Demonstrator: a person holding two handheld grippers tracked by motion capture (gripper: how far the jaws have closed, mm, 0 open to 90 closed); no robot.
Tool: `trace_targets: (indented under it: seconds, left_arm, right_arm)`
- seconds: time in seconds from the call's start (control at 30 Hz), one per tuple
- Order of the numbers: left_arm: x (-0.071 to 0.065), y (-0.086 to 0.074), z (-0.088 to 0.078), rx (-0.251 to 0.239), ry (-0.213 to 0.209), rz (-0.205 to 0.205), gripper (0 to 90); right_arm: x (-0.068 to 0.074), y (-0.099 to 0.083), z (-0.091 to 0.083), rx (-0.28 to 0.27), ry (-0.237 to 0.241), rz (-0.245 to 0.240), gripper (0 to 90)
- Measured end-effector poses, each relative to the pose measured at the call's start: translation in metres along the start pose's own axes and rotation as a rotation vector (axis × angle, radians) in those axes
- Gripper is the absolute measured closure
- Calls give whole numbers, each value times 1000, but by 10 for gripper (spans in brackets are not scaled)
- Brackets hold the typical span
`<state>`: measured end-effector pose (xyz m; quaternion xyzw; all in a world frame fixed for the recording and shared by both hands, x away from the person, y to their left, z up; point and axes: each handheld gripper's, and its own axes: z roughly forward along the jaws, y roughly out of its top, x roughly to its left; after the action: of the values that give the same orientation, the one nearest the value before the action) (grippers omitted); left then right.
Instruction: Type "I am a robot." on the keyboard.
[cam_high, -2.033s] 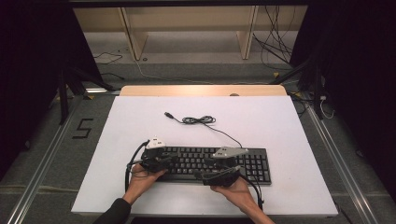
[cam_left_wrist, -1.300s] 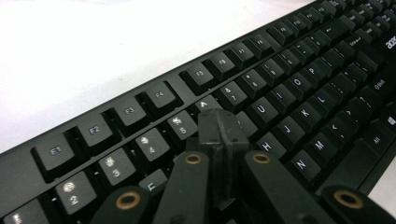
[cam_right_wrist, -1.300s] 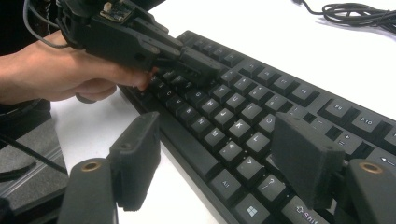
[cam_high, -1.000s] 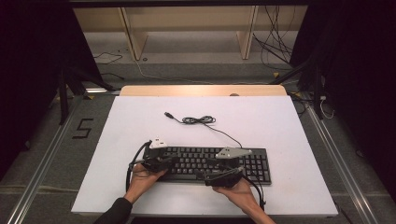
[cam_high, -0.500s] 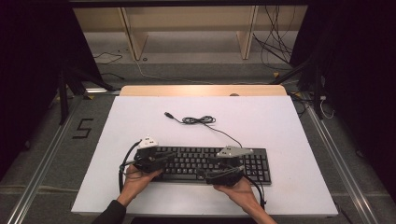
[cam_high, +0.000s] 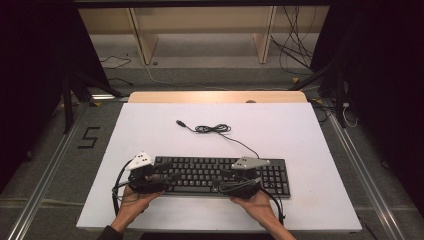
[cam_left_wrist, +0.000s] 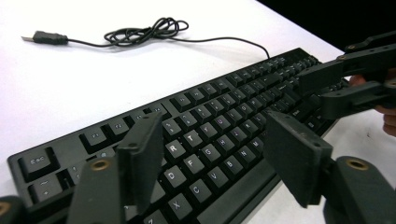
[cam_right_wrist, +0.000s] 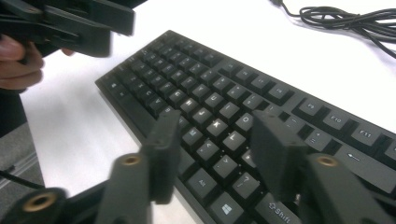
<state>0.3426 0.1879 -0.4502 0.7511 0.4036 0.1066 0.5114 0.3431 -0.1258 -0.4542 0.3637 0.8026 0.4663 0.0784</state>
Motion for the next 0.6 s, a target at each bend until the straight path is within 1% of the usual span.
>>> trace_targets:
  seconds: [0.07,0.13,0.17,0.2,0.23,0.43,0.6]
  left_arm:
    - [-2,-2,-4,-16,4,5,352]
    - [-2,-3,-5,-21,4,9,338]
    - [-3,-3,-7,-27,5,8,338]
    - [-3,-5,-10,-36,8,9,324]
    - [-3,-6,-12,-40,9,14,319]
    - [-2,-11,-19,-44,28,14,304]
    - [-2,-14,-22,-48,35,13,297]
  right_arm:
    - [0,0,0,2,-6,-4,605]
    - [0,-1,1,5,-11,-8,652]
    - [0,-1,1,5,-11,-8,652]
    - [1,-1,2,17,-13,-14,696]
    - [1,-1,3,21,-13,-14,713]
    - [0,-2,8,47,-21,-22,823]
    - [-1,-3,13,72,-32,-25,881]
